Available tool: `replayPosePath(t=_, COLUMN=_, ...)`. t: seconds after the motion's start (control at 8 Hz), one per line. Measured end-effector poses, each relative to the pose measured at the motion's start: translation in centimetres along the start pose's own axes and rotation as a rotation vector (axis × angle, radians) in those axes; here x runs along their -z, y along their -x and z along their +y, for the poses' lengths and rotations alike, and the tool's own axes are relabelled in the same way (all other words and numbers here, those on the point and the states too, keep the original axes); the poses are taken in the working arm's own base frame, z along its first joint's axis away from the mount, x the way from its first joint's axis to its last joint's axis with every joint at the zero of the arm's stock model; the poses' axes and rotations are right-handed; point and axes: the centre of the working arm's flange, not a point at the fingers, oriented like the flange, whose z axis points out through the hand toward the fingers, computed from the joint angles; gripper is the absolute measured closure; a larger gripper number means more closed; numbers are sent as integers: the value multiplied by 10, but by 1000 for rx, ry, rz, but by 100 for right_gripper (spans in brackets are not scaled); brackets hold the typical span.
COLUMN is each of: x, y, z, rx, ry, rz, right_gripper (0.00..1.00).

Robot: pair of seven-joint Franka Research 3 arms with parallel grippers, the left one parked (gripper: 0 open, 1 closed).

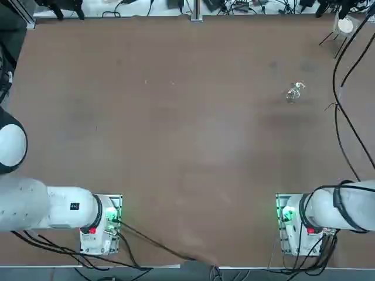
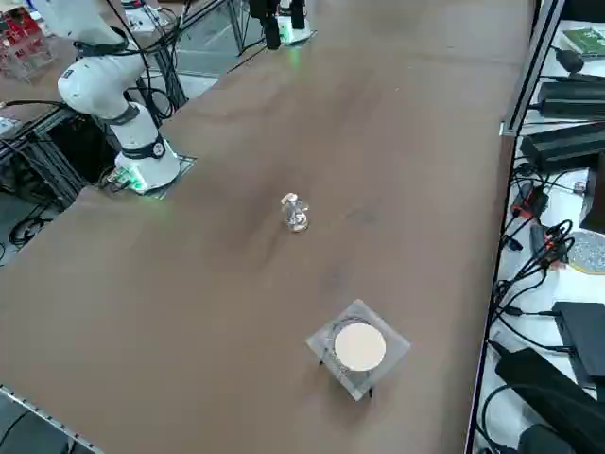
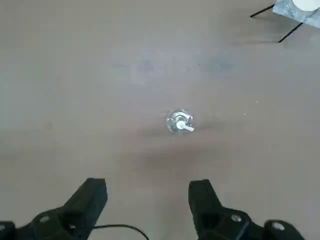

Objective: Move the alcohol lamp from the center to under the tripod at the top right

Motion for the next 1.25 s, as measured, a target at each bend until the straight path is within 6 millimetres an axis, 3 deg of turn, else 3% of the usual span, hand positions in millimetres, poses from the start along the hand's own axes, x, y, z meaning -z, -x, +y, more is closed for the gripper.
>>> replayPosePath(t=1.25, x=-7, y=-1, z=-6, rx=12, ry=6, rz=-26, right_gripper=0)
